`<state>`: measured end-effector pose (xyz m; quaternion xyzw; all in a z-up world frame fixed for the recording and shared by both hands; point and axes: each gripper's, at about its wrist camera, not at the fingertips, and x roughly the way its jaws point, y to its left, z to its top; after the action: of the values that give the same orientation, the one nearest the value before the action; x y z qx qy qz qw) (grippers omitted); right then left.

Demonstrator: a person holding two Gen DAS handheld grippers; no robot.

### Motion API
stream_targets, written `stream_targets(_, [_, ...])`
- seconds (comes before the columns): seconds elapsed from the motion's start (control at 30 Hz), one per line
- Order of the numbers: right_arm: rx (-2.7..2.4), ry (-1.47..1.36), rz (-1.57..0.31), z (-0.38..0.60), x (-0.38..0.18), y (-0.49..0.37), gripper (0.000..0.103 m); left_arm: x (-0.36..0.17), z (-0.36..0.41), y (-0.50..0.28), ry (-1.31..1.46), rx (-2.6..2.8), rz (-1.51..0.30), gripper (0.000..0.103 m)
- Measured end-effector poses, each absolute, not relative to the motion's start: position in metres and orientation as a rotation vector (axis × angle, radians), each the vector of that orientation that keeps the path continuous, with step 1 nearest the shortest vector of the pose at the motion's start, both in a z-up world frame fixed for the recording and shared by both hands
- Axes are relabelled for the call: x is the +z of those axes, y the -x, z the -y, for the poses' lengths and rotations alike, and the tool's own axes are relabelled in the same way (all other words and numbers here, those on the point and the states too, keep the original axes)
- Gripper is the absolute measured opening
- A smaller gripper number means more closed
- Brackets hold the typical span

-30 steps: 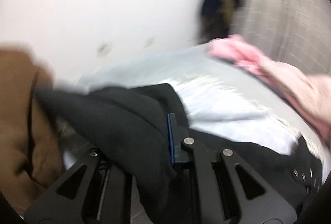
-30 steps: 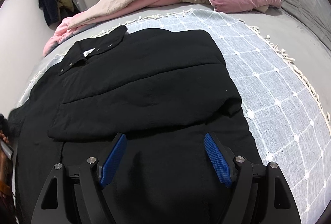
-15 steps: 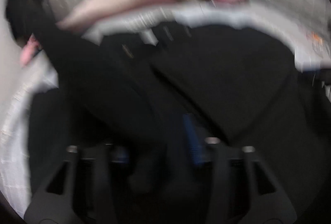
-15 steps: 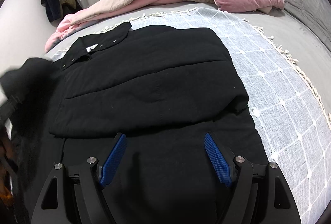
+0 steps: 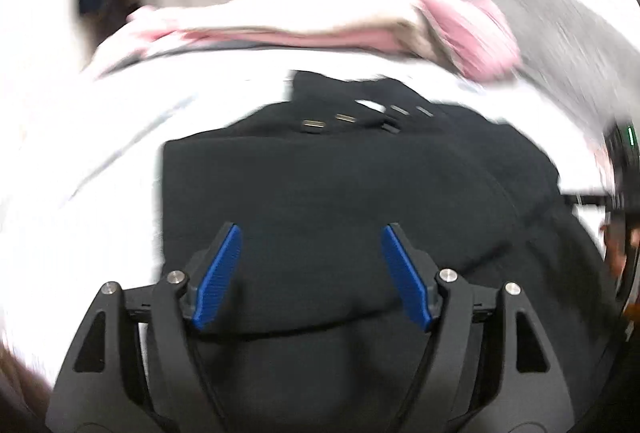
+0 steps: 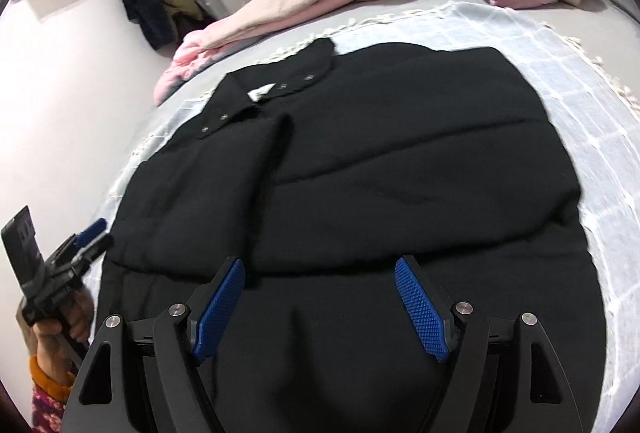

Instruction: Fold large clothes

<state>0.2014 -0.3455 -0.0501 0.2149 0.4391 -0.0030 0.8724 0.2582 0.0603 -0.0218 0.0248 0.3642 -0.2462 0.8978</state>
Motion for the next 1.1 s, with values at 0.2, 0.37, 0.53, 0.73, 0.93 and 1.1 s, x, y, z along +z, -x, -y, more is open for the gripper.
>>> stream_targets(0.2, [0.097,-0.476,-0.919,0.311,-0.056,-0.258,0.078,-0.069,-0.128,-0.305,0.132,-0.322,-0.945,0.074])
stream_targets(0.37, [0.056,-0.313,-1.009,0.271,-0.083,-0.299,0.022,-0.092,-0.135,-0.312,0.217,-0.313,-0.986,0.033])
stream_targets(0.53, [0.0,-0.226,-0.937,0.262,-0.074,-0.317,0.015,-0.106,-0.134,-0.306,0.225,-0.221,-0.953,0.049])
stream_targets(0.73, [-0.083,-0.049,-0.981,0.261,-0.081,-0.3,0.054,-0.077,-0.129,-0.288,0.097,-0.151,-0.948,0.065])
stream_targets(0.93, [-0.07,-0.17,-0.987,0.287,-0.051,-0.224,0.067,-0.045,-0.128,-0.243,0.084,-0.178,-0.934,0.09])
stream_targets(1.1, [-0.111,-0.14,-0.959,0.298,-0.024,-0.146,0.074,-0.032,-0.13,-0.199,0.083,-0.193,-0.963,0.094])
